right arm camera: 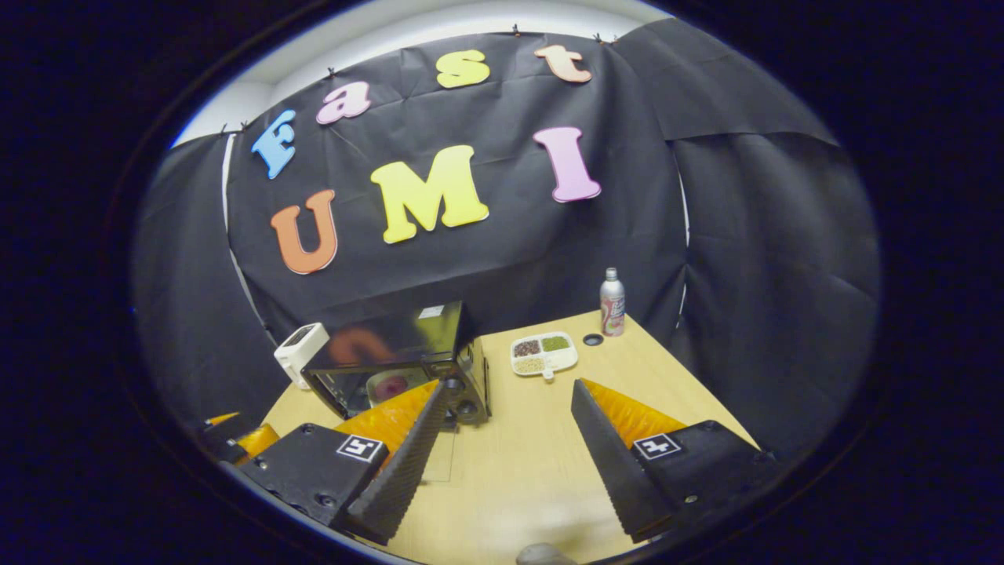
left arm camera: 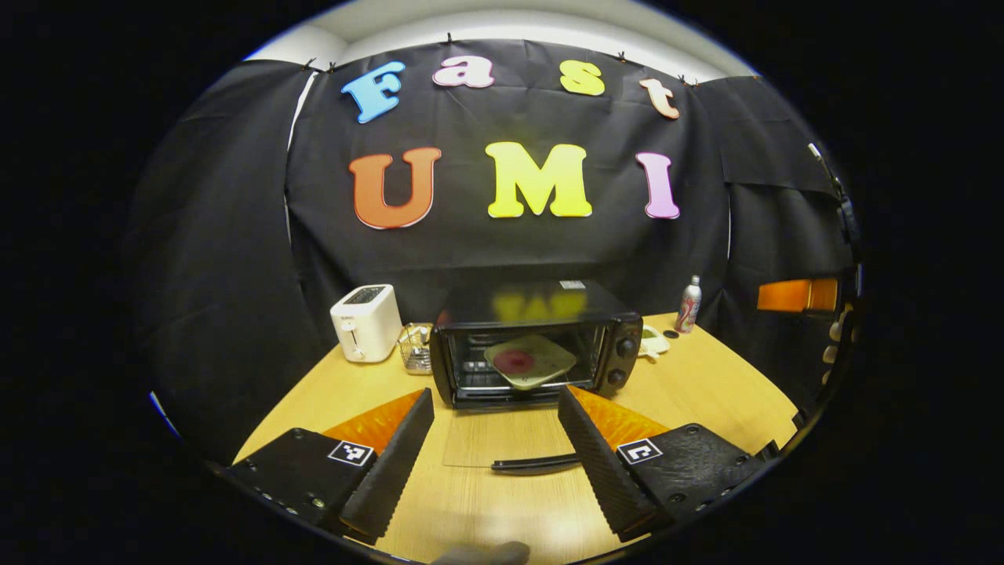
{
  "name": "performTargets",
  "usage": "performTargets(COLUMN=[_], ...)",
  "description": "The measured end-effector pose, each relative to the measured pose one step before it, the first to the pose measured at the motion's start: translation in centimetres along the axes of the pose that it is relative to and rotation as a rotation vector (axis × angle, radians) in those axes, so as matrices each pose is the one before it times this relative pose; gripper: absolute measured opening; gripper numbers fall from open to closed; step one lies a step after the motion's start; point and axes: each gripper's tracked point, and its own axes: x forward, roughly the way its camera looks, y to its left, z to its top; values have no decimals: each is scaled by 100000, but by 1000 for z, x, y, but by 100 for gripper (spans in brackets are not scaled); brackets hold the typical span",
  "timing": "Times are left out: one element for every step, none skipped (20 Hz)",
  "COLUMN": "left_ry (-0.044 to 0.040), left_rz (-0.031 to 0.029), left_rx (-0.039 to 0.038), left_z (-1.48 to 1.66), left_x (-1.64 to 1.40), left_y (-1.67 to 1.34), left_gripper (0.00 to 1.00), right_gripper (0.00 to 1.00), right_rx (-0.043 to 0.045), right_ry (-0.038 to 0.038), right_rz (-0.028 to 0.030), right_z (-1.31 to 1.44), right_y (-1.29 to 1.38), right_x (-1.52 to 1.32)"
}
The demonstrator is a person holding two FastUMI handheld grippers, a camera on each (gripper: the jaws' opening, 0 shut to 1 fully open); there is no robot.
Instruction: Open the electric oven with the left hand, put the food in, and close the electric oven.
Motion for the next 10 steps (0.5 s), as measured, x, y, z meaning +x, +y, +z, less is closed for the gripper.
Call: performTargets(left_ry=[3603,2003,3133,1825,2392,1967,2491,2292,2476,2138], left_rz=[-563,-601,-475,-207,-653,-980,-574,-628,-1034,-901], left_rx=[-1097,-588,-23,574,682,384,1018,961,-80,-326], left_z=[-1704,-1393,-1405,-1205,-1384,-1249,-1308,-1214,-1018,-964], left_x=[444,427,428,500,648,500,749,697,394,618], left_y=[-429,-463,-356,-277,-452,-541,-469,-351,-202,-285], left_gripper=[97,97,97,97,97,97,97,97,97,97], right_gripper=[96,96,96,96,100,96,96,96,96,96], right_rx=[-1089,-920,-328,11,-853,-1124,-485,-438,-624,-541], right_ry=[-103,24,410,302,526,487,220,307,591,541], right_rz=[-1276,-1007,-909,-1078,-1682,-1261,-603,-743,-653,-325], right_z=[129,48,77,50,-26,-139,4,-16,-140,-225], right_y=[-672,-548,-446,-491,-599,-530,-257,-270,-218,-99], right_x=[-543,-534,-452,-352,-361,-335,-364,-338,-348,-282])
